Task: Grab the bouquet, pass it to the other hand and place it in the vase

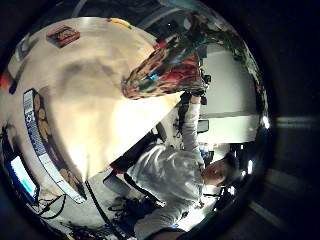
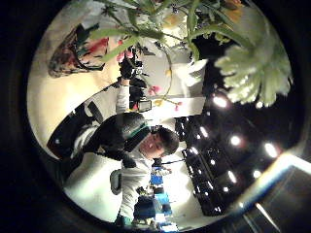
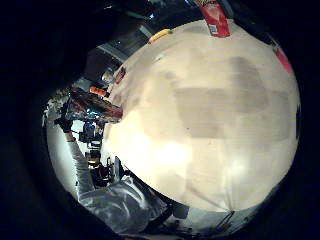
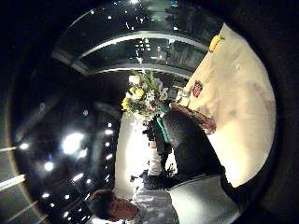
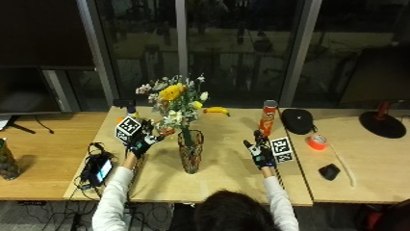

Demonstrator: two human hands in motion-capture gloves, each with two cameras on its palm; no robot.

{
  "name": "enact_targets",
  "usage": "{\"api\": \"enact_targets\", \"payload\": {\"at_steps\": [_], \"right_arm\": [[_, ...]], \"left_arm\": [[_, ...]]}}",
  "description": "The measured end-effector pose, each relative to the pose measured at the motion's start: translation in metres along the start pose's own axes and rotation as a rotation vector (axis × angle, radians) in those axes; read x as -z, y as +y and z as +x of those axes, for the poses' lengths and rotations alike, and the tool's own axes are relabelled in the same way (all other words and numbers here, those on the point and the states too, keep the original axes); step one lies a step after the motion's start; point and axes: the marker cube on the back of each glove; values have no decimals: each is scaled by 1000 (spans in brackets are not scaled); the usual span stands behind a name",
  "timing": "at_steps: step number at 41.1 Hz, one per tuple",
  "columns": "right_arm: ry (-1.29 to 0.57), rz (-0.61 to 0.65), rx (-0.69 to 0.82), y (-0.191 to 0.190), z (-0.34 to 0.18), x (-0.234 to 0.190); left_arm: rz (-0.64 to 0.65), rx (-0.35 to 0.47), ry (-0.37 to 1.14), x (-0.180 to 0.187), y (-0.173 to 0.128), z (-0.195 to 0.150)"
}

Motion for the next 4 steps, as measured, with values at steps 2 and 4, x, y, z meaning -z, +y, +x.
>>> {"api": "enact_targets", "payload": {"at_steps": [2,4], "right_arm": [[-26,5,80,-2,-3,-2],[15,60,145,-9,-1,-3]], "left_arm": [[0,-9,-5,4,-1,-6],[-4,-12,0,6,2,-6]]}}
